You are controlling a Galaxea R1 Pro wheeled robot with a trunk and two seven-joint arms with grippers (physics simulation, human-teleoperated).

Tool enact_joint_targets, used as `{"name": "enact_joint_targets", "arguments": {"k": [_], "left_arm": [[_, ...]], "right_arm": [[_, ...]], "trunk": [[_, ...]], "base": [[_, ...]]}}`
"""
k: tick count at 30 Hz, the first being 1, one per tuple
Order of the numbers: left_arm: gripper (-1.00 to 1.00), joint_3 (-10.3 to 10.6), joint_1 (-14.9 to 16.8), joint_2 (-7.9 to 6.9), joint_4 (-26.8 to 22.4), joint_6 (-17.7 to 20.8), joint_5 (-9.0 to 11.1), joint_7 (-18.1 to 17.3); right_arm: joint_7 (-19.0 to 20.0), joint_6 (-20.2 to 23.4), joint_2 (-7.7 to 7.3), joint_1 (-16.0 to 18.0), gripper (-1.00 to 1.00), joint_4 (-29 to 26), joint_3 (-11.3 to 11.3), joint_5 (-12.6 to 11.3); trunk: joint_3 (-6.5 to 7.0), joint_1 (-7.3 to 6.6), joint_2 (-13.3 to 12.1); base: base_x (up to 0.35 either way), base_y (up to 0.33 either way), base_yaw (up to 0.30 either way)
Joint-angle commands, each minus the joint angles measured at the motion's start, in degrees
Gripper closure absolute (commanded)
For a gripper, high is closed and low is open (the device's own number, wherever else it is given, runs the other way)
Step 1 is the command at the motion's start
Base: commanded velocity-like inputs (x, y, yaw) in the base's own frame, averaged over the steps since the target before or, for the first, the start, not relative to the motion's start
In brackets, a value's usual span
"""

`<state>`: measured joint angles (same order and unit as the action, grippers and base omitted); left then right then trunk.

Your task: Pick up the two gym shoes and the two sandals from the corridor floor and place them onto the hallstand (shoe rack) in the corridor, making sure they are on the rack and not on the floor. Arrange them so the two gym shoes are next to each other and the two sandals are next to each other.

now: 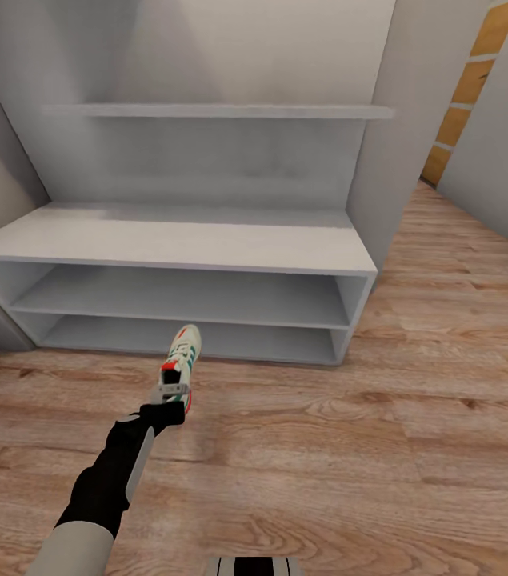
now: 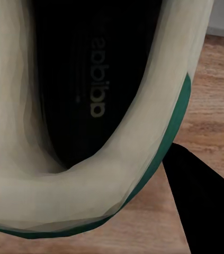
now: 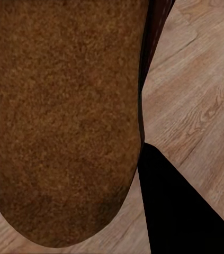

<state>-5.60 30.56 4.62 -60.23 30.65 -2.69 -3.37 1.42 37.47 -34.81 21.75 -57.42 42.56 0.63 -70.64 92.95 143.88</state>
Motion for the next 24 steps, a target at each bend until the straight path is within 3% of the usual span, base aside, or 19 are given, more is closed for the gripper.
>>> {"name": "enact_joint_targets", "arguments": {"k": [1,6,14,24], "left_arm": [[1.00,-0.2,0.0,0.08,-0.1,0.3,-0.3,-0.4],[1.00,-0.2,0.0,0.08,-0.2,0.3,-0.3,-0.4],[1.00,-0.2,0.0,0.04,-0.2,0.3,-0.3,-0.4],[1.00,-0.2,0.0,0.00,-0.2,0.3,-0.3,-0.4]], "right_arm": [[0.0,0.3,0.00,0.0,1.00,-0.1,0.1,-0.1],[0.0,0.3,0.00,0.0,1.00,-0.1,0.1,-0.1],[0.0,0.3,0.00,0.0,1.00,-0.1,0.1,-0.1],[0.0,0.3,0.00,0.0,1.00,-0.1,0.1,-0.1]], "trunk": [[-0.05,-0.01,0.0],[-0.05,-0.01,0.0],[-0.05,-0.01,0.0],[-0.05,-0.01,0.0]], "base": [[0.018,0.000,0.000],[0.153,0.000,0.000],[0.332,0.000,-0.114],[0.336,0.000,-0.011]]}}
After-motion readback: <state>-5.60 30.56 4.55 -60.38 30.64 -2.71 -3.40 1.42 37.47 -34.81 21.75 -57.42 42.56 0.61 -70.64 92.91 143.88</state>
